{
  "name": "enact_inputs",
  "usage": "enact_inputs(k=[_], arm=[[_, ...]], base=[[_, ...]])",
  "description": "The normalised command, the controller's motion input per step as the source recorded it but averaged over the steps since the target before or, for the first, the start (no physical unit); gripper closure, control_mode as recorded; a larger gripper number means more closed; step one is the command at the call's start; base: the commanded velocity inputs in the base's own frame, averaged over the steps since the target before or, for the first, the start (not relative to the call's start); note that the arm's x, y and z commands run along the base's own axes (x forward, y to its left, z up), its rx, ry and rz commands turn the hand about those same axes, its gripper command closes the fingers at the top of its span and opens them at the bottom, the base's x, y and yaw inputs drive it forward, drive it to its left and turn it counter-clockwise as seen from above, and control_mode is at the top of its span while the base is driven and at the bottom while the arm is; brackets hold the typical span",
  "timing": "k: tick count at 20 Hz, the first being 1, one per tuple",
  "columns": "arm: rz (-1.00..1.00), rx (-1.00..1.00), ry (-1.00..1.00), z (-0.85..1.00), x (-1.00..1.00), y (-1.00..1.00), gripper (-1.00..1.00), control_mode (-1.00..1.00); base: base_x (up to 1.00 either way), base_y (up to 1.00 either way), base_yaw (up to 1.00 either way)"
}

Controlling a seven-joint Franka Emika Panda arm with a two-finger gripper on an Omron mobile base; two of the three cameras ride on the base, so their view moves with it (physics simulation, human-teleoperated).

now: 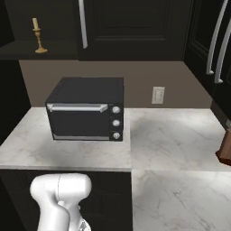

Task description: Pick the candle and candle from the dining table and place them in the open cabinet. Close the cabinet after placing the objects.

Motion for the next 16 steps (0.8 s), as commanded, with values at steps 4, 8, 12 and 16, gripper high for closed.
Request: enact_inputs(k=[4,8,12,16], arm=[[0.05,0.04,0.0,0.0,0.0,0.14,-1.0,-1.0],[0.07,0.03,0.0,0.0,0.0,0.26,-1.0,-1.0],[0.07,0.03,0.0,0.0,0.0,0.28,-1.0,-1.0],[0.08,0.03,0.0,-0.05,0.02,0.24,-1.0,-1.0]], base=[[0.0,0.0,0.0],[0.0,0.0,0.0],[0.0,0.0,0.0],[0.0,0.0,0.0]])
